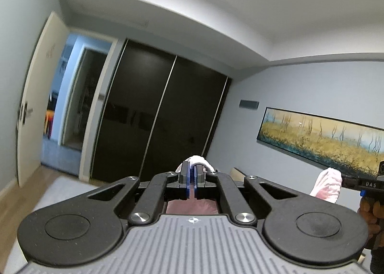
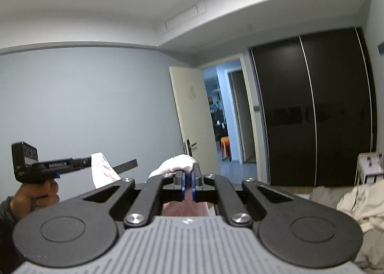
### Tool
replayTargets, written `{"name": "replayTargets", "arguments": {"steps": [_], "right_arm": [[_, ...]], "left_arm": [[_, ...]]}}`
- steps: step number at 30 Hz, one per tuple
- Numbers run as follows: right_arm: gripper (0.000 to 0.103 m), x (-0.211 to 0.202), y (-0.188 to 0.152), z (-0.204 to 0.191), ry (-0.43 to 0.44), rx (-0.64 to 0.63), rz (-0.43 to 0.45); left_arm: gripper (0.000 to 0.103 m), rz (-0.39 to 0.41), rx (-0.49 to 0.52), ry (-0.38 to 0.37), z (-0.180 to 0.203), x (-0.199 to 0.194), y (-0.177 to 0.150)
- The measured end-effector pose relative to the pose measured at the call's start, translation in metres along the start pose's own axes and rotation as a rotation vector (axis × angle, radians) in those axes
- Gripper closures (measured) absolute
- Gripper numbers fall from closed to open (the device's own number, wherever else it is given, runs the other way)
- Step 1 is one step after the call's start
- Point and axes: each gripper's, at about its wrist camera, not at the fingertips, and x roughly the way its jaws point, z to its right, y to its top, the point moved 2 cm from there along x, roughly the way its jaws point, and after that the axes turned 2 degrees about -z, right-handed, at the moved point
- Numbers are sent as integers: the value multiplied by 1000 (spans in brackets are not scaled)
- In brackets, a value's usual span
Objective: Fold clothes
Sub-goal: 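Hold the pink garment raised by both cuffs, grippers spread apart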
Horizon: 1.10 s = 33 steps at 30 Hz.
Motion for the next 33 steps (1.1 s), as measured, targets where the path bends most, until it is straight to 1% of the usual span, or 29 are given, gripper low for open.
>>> {"name": "replayTargets", "arguments": {"steps": [2, 5, 7, 12, 17, 22, 25, 27, 30, 33], "right_arm": [[97, 5, -1, 0, 2, -5, -24], [97, 24, -13, 2, -2, -8, -126], [97, 31, -21, 5, -1, 5, -155], [97, 38, -29, 15, -17, 35, -169], [97, 43, -29, 21, -20, 68, -199], [97, 26, -28, 18, -19, 38, -183], [97, 18, -29, 27, -13, 27, -175], [97, 15, -29, 39, 5, 25, -189], [97, 10, -29, 58, 35, 24, -214], [97, 9, -30, 75, 65, 21, -244]], "left_arm": [[102, -6, -9, 7, -3, 0, -1], [102, -38, -10, 27, -11, 1, -7], [102, -62, -27, 41, -23, 2, -13], [102, -85, -88, 65, -50, 0, -20], [102, -92, -99, 64, -56, -2, -17], [102, -64, -61, 71, -38, 1, -4], [102, -50, -47, 83, -19, 3, -5], [102, -46, -39, 99, -5, 5, -11], [102, -62, -62, 137, 9, 8, -23], [102, -112, -90, 199, 12, 15, -35]]}}
